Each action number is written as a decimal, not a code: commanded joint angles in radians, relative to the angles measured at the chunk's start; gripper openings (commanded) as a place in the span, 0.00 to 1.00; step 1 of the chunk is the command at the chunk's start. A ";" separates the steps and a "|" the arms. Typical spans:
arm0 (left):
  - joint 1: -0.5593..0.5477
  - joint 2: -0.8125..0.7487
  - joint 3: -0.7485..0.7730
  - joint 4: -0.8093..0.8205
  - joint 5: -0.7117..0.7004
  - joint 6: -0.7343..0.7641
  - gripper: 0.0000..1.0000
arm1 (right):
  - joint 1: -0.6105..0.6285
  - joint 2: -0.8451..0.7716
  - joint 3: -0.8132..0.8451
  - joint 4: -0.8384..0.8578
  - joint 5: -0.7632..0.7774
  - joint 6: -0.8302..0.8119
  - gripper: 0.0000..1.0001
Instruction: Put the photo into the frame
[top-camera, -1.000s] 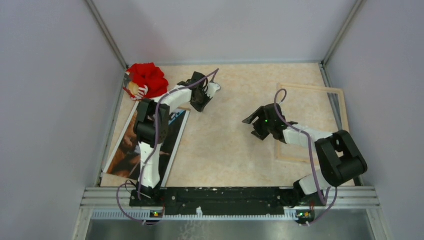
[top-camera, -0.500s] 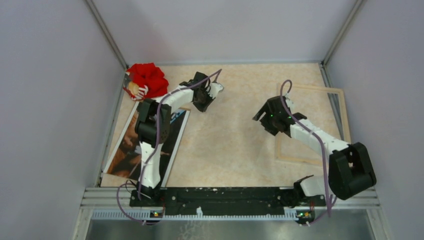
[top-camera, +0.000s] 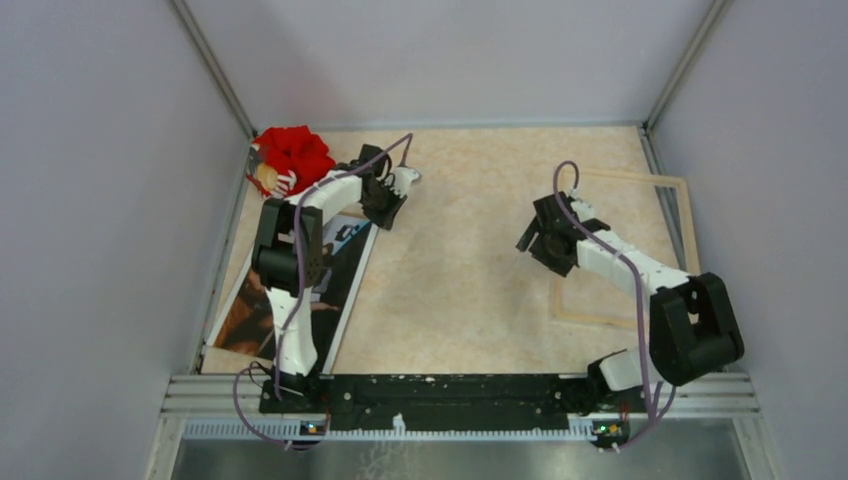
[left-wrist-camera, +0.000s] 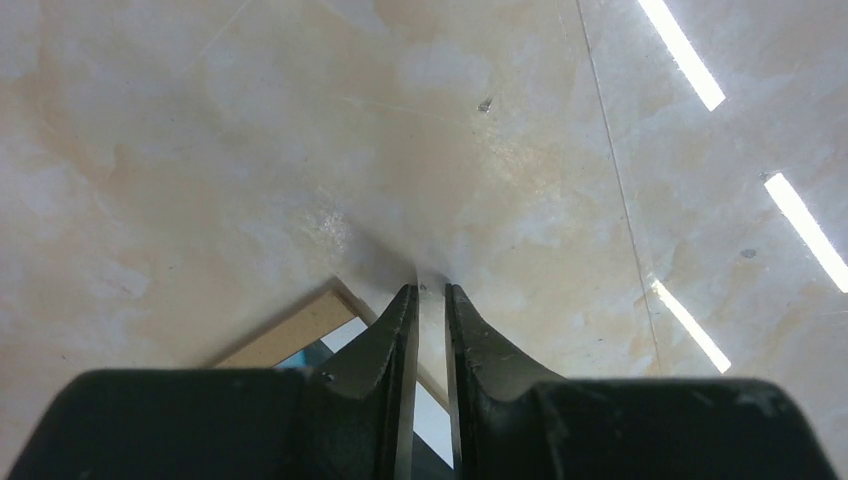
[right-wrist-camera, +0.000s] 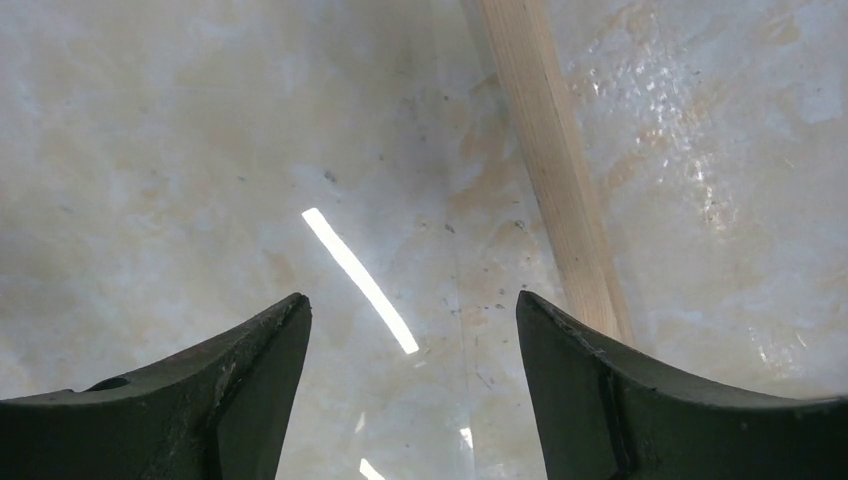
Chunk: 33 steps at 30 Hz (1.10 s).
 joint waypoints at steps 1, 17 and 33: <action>-0.004 0.025 -0.081 -0.084 0.004 -0.013 0.23 | 0.019 0.061 -0.029 0.047 -0.015 0.004 0.76; -0.137 0.138 -0.104 -0.039 -0.086 -0.105 0.11 | 0.027 0.193 -0.123 0.253 -0.115 0.145 0.76; -0.220 0.208 -0.043 -0.020 -0.216 -0.113 0.18 | 0.004 0.173 -0.199 0.344 -0.189 0.246 0.75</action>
